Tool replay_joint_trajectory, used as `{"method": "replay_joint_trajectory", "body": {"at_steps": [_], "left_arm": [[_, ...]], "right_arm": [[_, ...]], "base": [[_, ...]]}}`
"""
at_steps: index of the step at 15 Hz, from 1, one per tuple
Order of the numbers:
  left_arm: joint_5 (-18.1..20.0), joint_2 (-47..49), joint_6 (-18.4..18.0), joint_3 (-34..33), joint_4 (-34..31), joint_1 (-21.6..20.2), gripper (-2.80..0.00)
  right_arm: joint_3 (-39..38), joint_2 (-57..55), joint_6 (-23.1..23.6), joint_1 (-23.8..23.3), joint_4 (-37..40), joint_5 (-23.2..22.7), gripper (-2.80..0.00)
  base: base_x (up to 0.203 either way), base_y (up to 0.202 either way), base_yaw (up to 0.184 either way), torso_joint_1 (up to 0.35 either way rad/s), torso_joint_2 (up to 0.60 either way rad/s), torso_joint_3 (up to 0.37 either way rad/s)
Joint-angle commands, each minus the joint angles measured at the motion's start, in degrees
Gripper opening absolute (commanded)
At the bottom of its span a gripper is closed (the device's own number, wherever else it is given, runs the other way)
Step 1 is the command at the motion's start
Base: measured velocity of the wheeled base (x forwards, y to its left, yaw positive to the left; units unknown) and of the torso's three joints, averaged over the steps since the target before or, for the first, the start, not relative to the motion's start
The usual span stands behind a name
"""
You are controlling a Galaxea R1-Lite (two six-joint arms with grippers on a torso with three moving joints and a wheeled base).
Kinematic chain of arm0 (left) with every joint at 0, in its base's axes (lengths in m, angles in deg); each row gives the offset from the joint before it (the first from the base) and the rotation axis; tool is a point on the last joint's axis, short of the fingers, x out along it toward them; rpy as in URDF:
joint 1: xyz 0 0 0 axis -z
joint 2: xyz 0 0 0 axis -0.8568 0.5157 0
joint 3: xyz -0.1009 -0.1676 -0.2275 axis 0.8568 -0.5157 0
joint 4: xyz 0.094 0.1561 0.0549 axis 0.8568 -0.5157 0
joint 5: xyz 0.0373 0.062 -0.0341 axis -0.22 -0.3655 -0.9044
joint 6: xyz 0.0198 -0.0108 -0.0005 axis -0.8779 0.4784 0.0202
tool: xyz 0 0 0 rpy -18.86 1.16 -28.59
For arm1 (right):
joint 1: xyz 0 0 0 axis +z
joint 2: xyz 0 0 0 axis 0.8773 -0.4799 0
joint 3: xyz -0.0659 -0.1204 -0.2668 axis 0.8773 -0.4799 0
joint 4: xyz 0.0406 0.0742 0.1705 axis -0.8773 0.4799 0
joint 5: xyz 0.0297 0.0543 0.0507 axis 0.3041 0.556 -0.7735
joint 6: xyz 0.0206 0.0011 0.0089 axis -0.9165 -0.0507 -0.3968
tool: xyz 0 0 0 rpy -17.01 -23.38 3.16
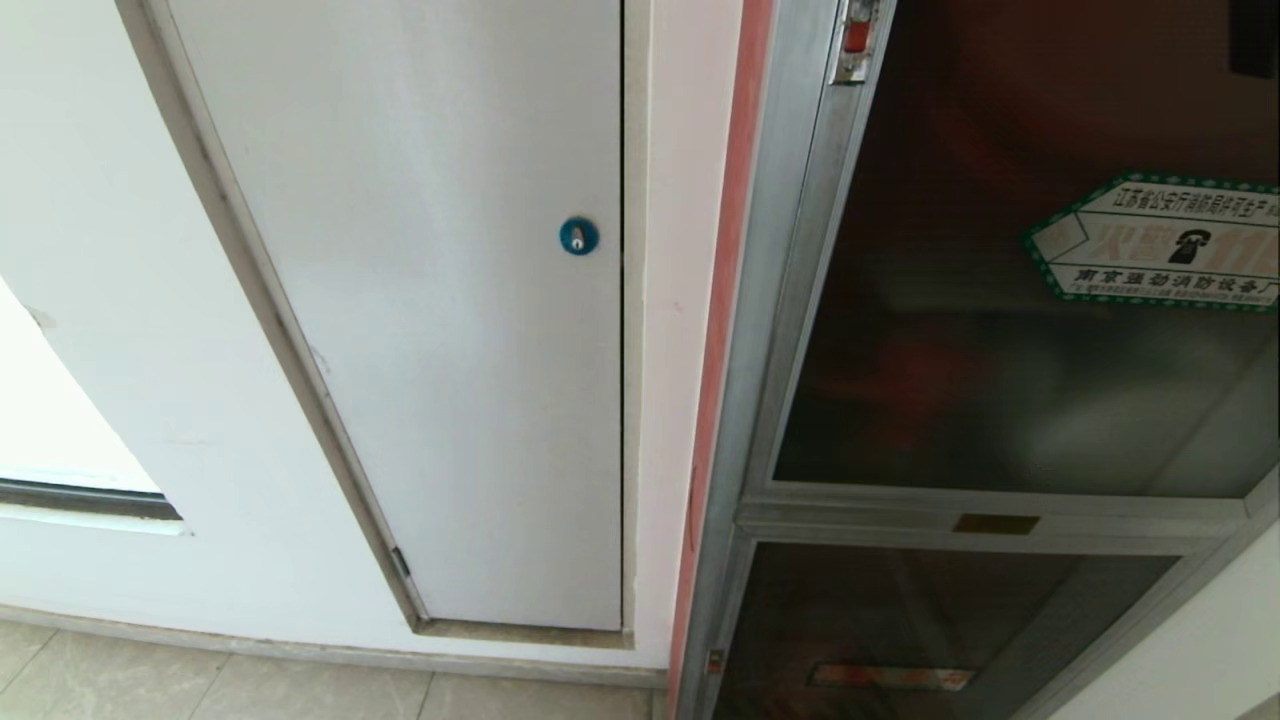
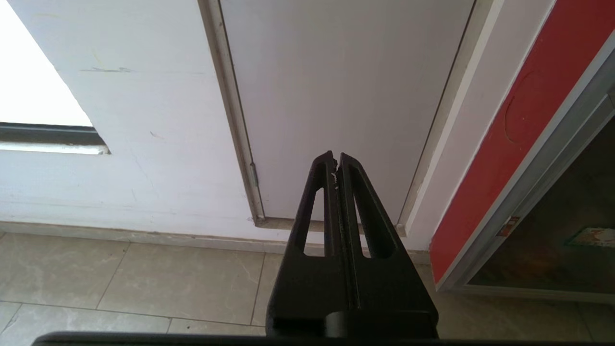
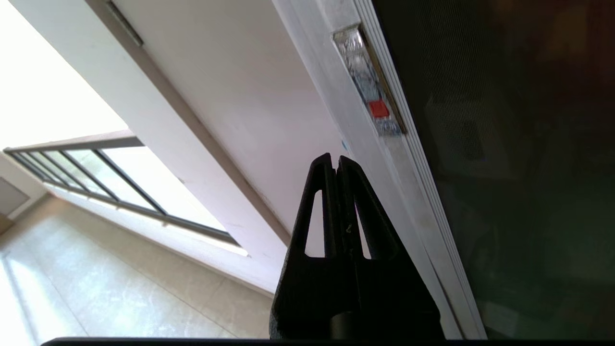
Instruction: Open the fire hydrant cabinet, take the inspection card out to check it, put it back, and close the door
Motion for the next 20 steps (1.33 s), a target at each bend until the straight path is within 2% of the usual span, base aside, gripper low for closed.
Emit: {"method": "replay_joint_trajectory", "body": {"at_steps": [1,4,7,15,18,20], "left_arm": [[-0.01,0.07,0.02,-0.02,0.00,0.02,-2.80],[-0.01,0.07,0.02,0.01,0.00,0.02,-2.80],[-0.01,0.07,0.02,0.07,0.00,0.02,-2.80],[-0.01,0.07,0.02,-0.02,0.00,0.02,-2.80],[-0.01,0.07,0.02,-0.02,0.00,0.02,-2.80],[-0.01,0.07,0.02,-0.02,0.00,0.02,-2.80]], "right_arm": [[-6.13,8.75,1.16,0.04,-0.03,0.04,-2.80],[-15.82,17.80,4.11,-0.47,-0.14,0.33,-2.80],[-22.92,24.16,6.70,-4.52,-0.24,0.44,-2.80],[-31.82,42.32,7.39,-20.80,-0.11,0.42,-2.80],[-37.01,51.65,7.67,-23.19,1.50,0.51,-2.80],[-39.61,57.78,9.34,-23.89,5.39,0.38,-2.80]], "base": [[0.000,0.000,0.000,0.000,0.00,0.000],[0.000,0.000,0.000,0.000,0.00,0.000],[0.000,0.000,0.000,0.000,0.00,0.000],[0.000,0.000,0.000,0.000,0.00,0.000],[0.000,0.000,0.000,0.000,0.00,0.000],[0.000,0.000,0.000,0.000,0.00,0.000]]}}
